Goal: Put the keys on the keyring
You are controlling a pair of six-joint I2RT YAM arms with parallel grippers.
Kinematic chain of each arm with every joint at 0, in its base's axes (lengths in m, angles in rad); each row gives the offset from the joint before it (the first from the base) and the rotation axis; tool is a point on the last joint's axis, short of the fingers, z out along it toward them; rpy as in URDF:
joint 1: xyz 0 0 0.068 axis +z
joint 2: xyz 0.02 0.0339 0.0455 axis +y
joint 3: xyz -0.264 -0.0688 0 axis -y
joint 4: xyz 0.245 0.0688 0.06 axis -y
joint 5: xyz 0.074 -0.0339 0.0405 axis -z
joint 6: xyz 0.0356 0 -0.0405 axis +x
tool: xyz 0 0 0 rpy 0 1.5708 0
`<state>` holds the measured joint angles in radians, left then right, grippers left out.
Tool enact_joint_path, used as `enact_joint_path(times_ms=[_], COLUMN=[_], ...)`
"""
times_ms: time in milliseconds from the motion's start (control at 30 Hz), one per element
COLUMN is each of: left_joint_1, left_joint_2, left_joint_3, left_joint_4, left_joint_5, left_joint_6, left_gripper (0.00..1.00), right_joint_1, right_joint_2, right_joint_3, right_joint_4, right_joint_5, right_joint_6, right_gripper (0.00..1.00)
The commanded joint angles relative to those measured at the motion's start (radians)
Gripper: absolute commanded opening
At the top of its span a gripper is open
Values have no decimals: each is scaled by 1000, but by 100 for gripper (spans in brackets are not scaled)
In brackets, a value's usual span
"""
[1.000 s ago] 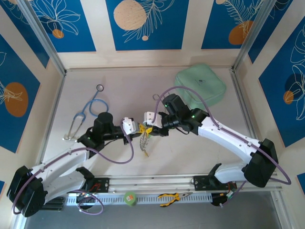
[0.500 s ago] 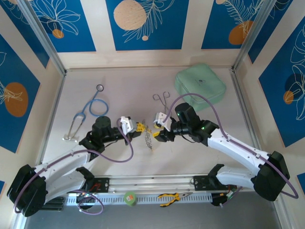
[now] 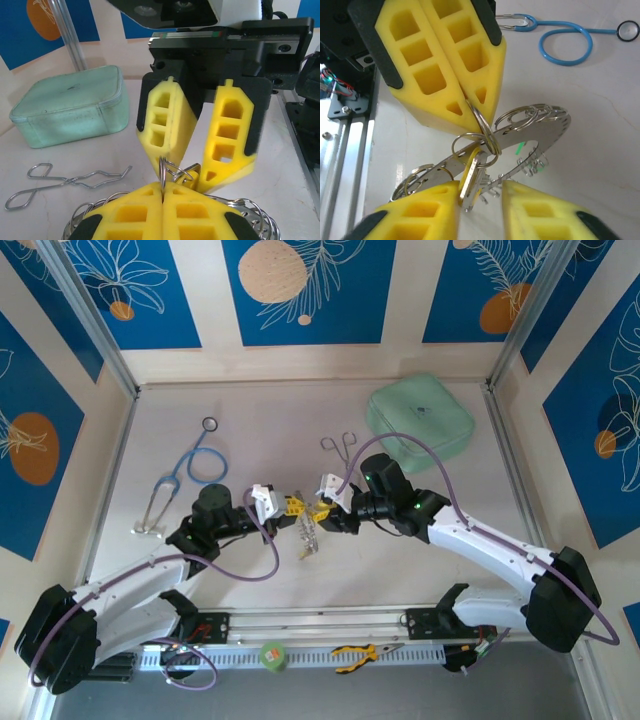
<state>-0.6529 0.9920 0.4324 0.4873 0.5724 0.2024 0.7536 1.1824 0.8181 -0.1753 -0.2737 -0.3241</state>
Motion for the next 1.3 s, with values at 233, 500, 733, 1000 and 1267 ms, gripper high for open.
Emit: enact_joint_path(times_ms=[233, 500, 733, 1000, 1267], left_joint_1=[0, 1, 1, 0, 1], left_joint_2=[5, 25, 25, 31, 42], left_joint_3=[-26, -27, -38, -39, -35], left_joint_4=[179, 224, 224, 245, 261], left_joint_5=[47, 60, 81, 110, 133], left_joint_6=[-88, -98, -88, -86, -98], left_gripper=[0, 0, 0, 0, 0], right_joint_1=[1, 41, -17, -62, -55], right_joint_2=[12, 66, -12, -63, -27], right_joint_3=[46, 82, 36, -6, 13], right_joint_4=[-94, -99, -42, 37, 72], right_joint_5=[7, -24, -50, -160, -166], right_joint_6=[-63, -78, -29, 19, 23], right_gripper=[0, 0, 17, 36, 27])
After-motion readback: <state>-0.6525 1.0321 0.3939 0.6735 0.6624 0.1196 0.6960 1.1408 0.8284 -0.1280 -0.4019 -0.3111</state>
